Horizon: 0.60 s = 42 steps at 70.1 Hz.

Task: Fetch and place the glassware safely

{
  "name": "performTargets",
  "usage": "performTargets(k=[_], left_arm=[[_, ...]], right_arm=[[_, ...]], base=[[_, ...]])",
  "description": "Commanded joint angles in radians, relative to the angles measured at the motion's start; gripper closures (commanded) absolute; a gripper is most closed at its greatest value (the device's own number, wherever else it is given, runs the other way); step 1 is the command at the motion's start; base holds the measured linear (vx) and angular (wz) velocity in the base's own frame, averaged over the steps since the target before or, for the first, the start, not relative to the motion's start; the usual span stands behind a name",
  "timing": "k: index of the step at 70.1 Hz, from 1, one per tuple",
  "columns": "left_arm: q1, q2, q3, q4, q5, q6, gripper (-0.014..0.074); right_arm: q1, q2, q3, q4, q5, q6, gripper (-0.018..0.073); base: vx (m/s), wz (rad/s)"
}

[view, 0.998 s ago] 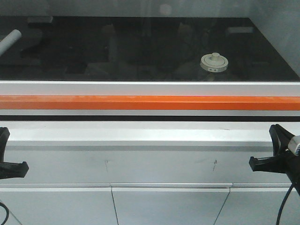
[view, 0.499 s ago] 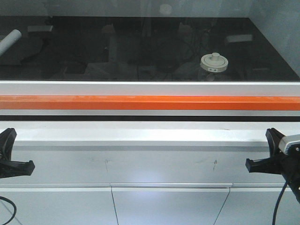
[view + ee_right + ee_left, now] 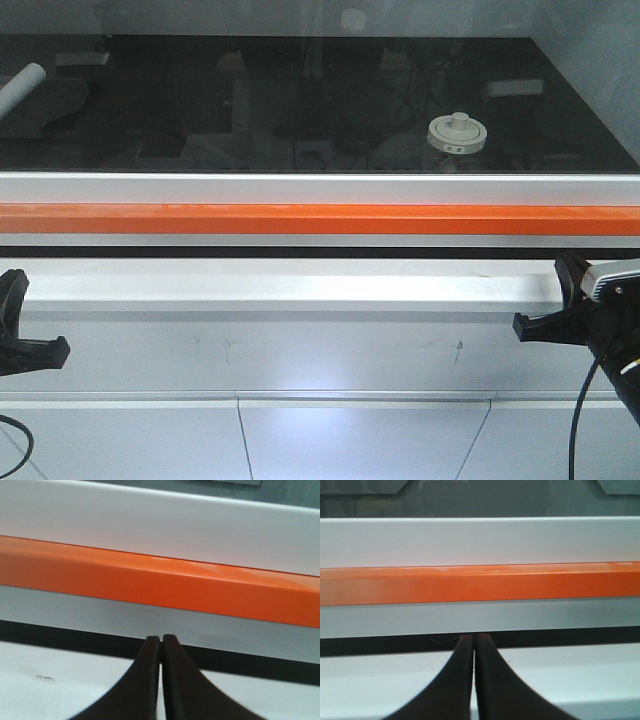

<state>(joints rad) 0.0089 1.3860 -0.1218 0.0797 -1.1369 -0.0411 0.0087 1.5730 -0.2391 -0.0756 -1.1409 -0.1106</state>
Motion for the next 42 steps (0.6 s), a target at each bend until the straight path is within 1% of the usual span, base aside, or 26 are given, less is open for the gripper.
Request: performTargets(k=[1, 33, 42], left_arm=[[-0.005, -0.011, -0.020, -0.013, -0.076, -0.002, 0.0603], [-0.005, -0.011, -0.026, -0.012, -0.070, 0.006, 0.0603], [-0.005, -0.011, -0.070, 0.005, -0.018, 0.006, 0.0603]], right_arm=[[-0.004, -0.007, -0.031, -0.008, -0.150, 0.000, 0.0560], [-0.004, 0.032, -0.075, -0.011, -0.150, 0.001, 0.0560], [-0.004, 0.032, -0.078, -0.011, -0.149, 0.001, 0.0560]], base=[[0.00, 0.00], [0.00, 0.00], [0.00, 0.00]])
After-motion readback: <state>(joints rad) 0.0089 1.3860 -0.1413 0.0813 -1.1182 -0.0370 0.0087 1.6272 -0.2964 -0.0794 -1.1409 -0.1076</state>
